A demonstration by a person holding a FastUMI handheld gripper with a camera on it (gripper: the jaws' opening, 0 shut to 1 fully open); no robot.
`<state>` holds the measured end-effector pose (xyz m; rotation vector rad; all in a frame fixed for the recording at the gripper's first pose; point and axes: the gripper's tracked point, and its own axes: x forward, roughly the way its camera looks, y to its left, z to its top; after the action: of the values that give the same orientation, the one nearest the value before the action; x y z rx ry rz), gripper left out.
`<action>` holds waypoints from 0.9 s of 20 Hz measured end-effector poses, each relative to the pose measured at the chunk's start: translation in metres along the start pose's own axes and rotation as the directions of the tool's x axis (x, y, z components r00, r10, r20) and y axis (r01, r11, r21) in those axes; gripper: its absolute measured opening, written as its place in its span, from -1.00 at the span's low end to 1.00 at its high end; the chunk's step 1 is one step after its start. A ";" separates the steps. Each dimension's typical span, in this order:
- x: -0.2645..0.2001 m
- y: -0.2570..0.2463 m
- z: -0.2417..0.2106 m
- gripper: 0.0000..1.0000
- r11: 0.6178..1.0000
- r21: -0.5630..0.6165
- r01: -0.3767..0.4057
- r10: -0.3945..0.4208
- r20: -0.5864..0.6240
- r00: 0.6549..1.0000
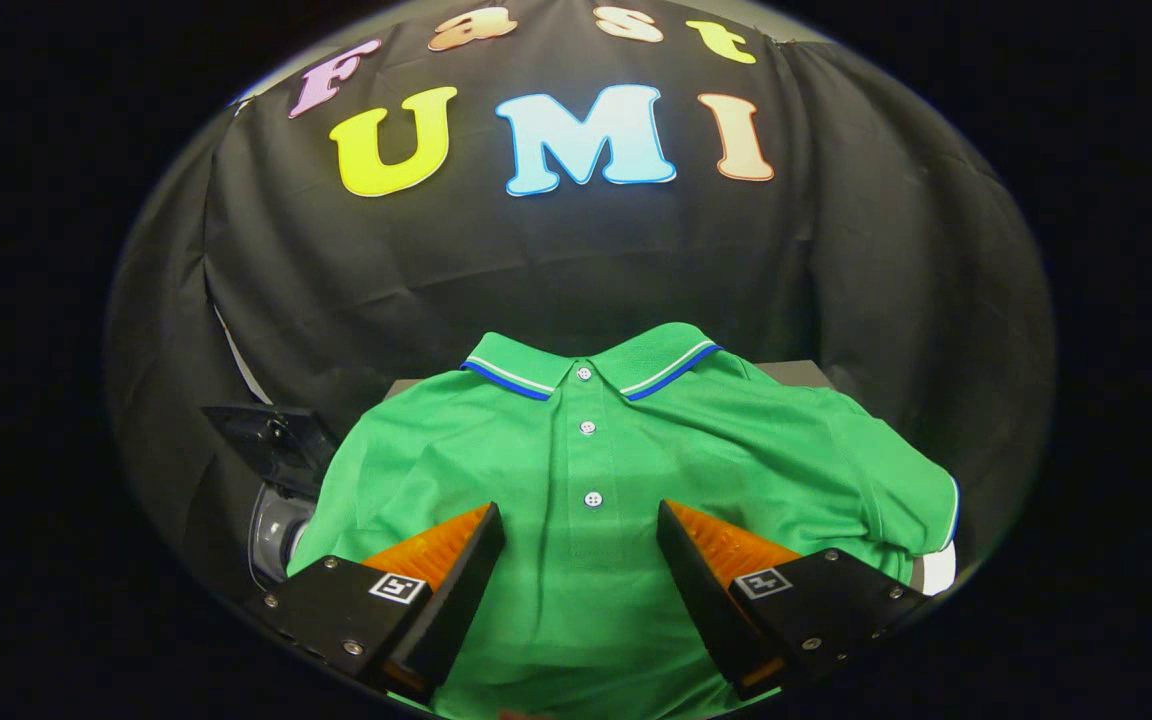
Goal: Put the clothes into the washing machine and then close the washing machine lid.
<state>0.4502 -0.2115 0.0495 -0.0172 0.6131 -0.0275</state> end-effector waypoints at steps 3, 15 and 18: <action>0.003 -0.002 0.002 0.90 1.000 0.019 0.008 -0.008 -0.011 1.000; 0.011 -0.016 0.009 0.06 0.997 0.038 0.071 -0.072 0.021 0.997; 0.011 -0.009 0.006 -0.58 0.997 -0.047 0.058 -0.061 -0.047 0.997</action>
<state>0.4621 -0.2205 0.0483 -0.0792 0.6616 -0.0717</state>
